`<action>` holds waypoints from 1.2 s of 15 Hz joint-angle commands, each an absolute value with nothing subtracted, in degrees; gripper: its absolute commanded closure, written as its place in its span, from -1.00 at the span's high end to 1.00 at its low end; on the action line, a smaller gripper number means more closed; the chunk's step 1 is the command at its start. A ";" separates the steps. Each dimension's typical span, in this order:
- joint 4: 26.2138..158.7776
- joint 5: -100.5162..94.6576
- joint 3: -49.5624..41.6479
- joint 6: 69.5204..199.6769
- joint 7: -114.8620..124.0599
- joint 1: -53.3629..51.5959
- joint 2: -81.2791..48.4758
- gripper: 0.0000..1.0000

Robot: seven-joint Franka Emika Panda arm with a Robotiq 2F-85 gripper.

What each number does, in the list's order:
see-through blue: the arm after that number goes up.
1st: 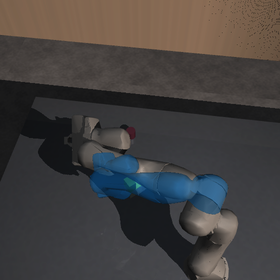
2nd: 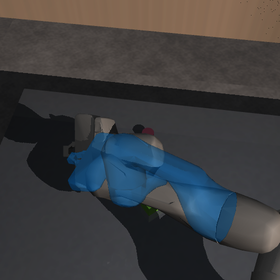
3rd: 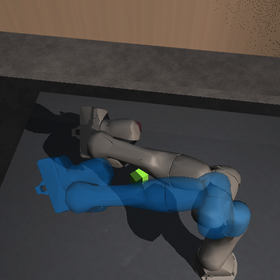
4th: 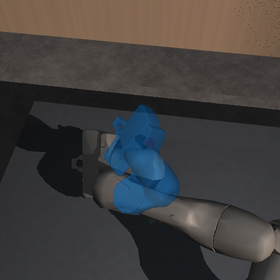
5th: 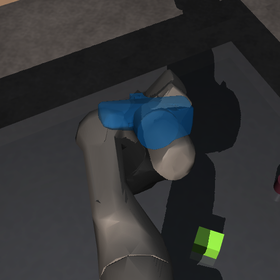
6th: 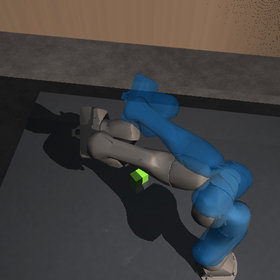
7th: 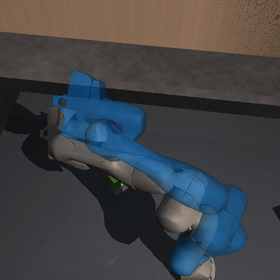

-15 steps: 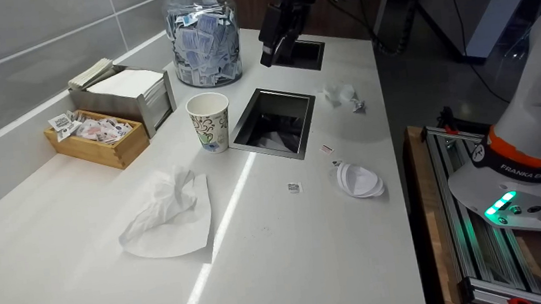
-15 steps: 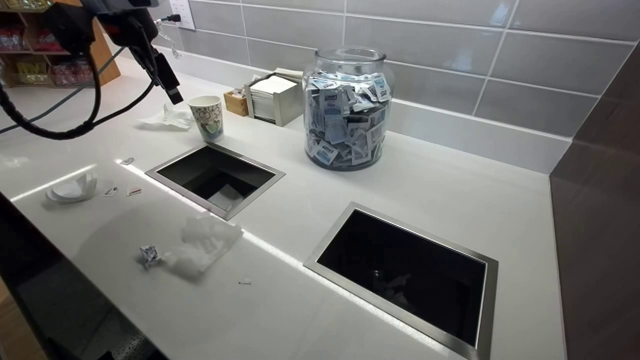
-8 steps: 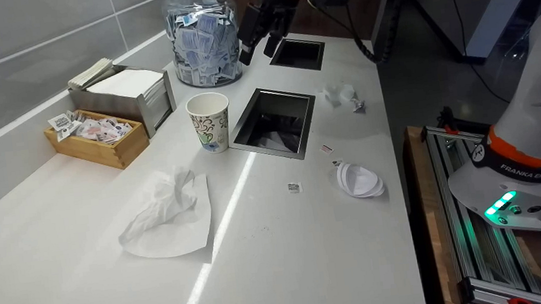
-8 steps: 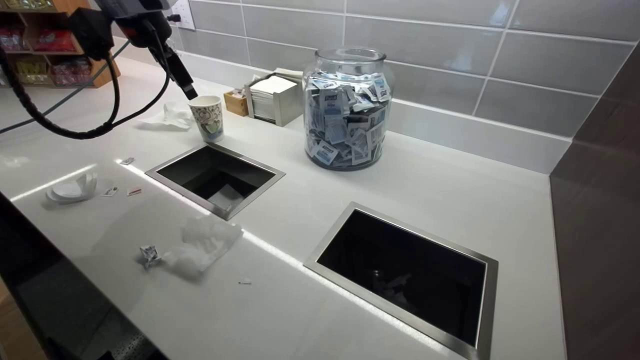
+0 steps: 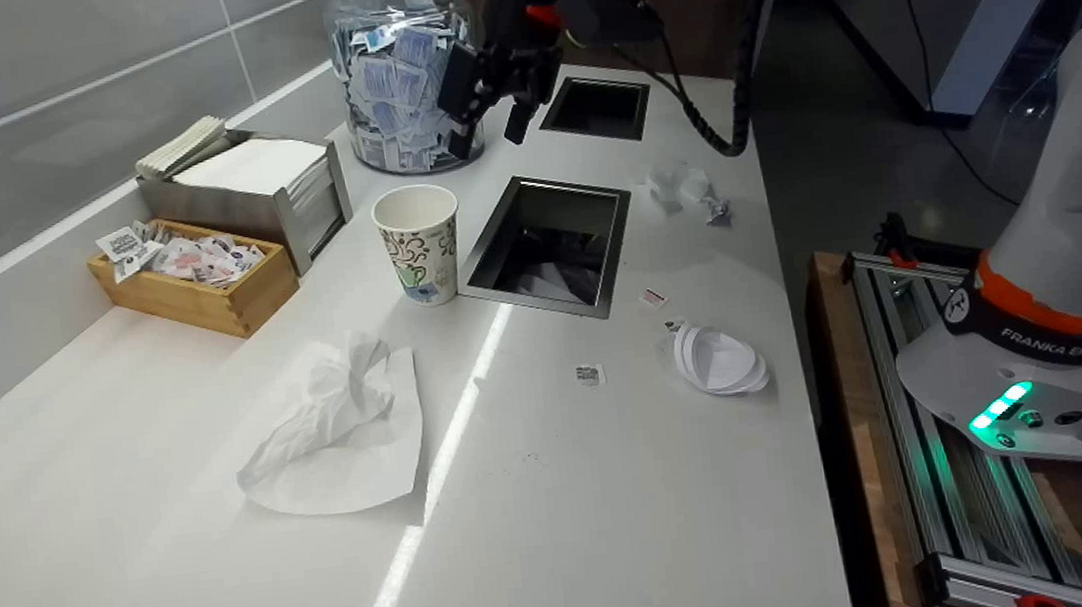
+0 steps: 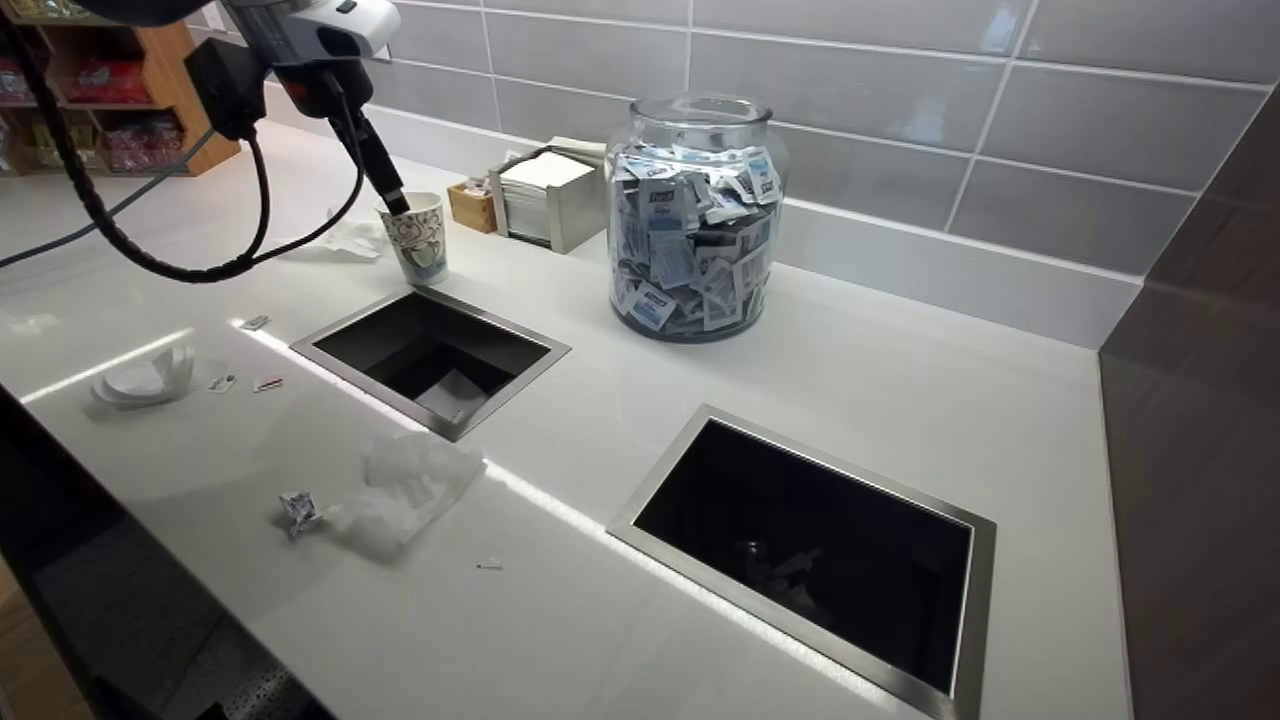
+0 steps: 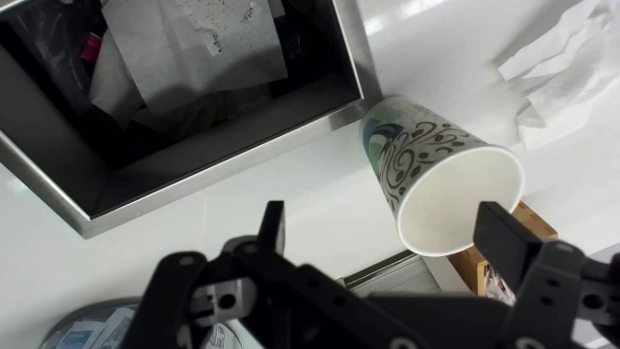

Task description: Put the cup upside down

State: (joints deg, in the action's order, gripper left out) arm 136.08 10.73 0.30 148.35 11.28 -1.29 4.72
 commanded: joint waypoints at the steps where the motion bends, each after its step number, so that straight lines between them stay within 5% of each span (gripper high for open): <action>1: 133.29 10.12 0.77 148.04 13.64 -1.09 0.08 1.00; 8: 129.36 11.14 0.87 150.26 14.26 -1.58 -6.48 1.00; 9: 128.82 11.43 0.97 150.39 14.26 -1.66 -7.23 0.89; 10: 128.39 11.56 1.06 150.72 14.28 -1.74 -7.93 0.47; 12: 127.46 11.82 1.26 151.07 14.33 -1.87 -9.09 0.39; 18: 125.75 10.11 1.09 153.32 15.72 -2.52 -10.55 -0.57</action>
State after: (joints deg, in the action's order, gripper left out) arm 126.51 10.87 1.21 150.23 14.09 -1.91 -9.34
